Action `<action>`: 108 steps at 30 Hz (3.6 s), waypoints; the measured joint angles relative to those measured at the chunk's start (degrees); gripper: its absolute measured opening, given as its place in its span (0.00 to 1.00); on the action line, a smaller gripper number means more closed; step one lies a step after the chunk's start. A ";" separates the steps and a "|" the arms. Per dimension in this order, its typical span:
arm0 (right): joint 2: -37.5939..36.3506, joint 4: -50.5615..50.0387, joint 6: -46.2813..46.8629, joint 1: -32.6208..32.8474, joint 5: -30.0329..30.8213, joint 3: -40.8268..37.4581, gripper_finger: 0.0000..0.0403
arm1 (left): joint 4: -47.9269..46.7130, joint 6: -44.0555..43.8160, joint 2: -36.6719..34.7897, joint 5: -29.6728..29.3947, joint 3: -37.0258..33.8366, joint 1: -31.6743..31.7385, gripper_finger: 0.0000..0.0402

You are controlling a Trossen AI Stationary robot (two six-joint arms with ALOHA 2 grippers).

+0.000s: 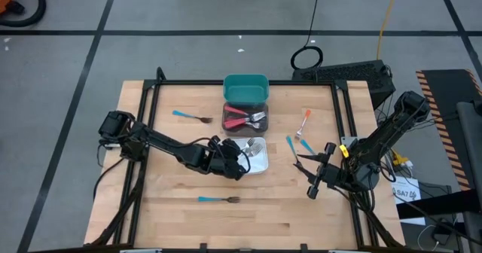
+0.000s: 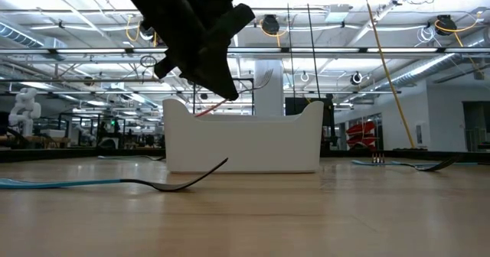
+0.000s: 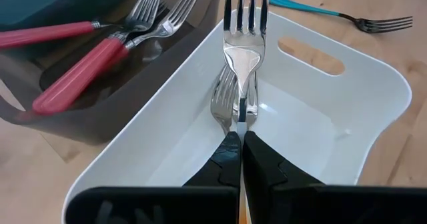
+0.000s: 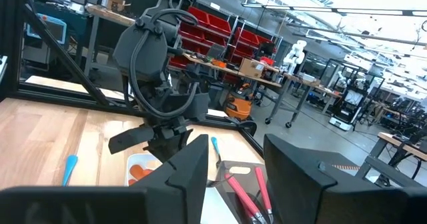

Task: Sort silverware by color (type)
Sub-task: Put the bottom orange fork into the white bin, then put the orange fork into the white bin

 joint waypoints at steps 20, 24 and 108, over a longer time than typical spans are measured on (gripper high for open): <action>0.00 0.00 -0.07 0.00 0.00 0.00 0.35 | -0.87 0.42 0.04 0.00 -0.02 -0.48 0.09; 0.00 0.00 -0.13 0.00 0.00 0.00 0.35 | -0.85 0.42 0.04 -0.02 -0.02 -0.48 0.13; 25.93 -80.70 -28.68 -69.26 -54.38 13.06 0.30 | 0.84 22.67 0.04 3.58 -0.04 -1.11 0.14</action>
